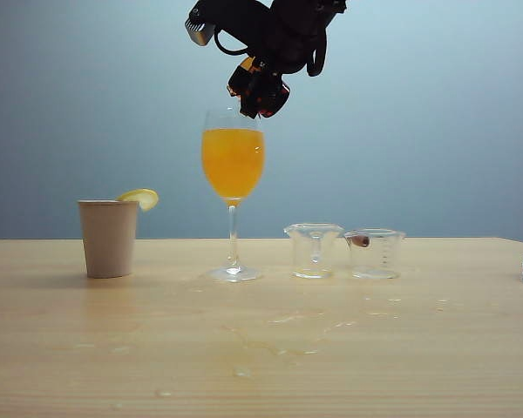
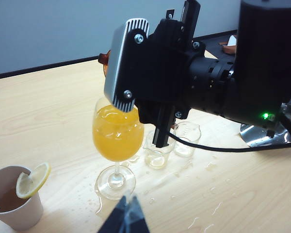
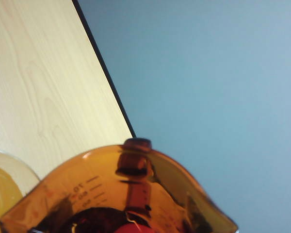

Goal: Pick up the fourth measuring cup from the left, pour the grenadine inside into the goblet, and finally put the measuring cup back in its original place.

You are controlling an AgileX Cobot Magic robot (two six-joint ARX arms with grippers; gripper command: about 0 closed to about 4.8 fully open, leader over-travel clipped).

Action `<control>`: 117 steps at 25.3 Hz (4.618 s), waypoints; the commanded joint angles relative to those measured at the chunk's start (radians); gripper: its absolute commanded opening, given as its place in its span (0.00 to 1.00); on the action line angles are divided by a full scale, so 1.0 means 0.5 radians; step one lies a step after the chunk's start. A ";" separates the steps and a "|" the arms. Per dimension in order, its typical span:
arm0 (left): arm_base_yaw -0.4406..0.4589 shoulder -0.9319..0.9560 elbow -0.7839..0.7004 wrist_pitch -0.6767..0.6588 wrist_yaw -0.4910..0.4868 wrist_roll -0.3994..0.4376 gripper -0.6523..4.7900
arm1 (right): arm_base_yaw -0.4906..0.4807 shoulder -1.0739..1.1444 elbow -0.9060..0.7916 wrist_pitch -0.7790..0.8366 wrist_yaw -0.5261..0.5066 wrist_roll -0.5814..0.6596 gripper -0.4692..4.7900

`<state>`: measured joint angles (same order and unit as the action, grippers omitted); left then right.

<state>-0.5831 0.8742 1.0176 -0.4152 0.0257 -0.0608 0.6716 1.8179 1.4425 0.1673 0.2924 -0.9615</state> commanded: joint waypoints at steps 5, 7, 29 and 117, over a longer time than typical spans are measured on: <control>0.002 -0.005 0.008 0.024 0.048 0.002 0.11 | 0.004 -0.011 0.018 0.065 0.004 -0.105 0.40; 0.002 -0.005 0.008 0.024 0.047 0.002 0.11 | 0.004 -0.011 0.018 0.066 0.003 -0.159 0.40; 0.002 -0.007 0.006 -0.021 0.047 0.018 0.11 | 0.007 -0.011 0.018 0.110 0.009 -0.436 0.37; 0.002 -0.007 0.006 0.027 0.085 0.018 0.11 | 0.036 -0.007 0.015 0.202 -0.066 -0.709 0.37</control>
<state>-0.5831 0.8738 1.0172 -0.4152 0.0624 -0.0566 0.6872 1.8183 1.4429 0.2356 0.2607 -1.3109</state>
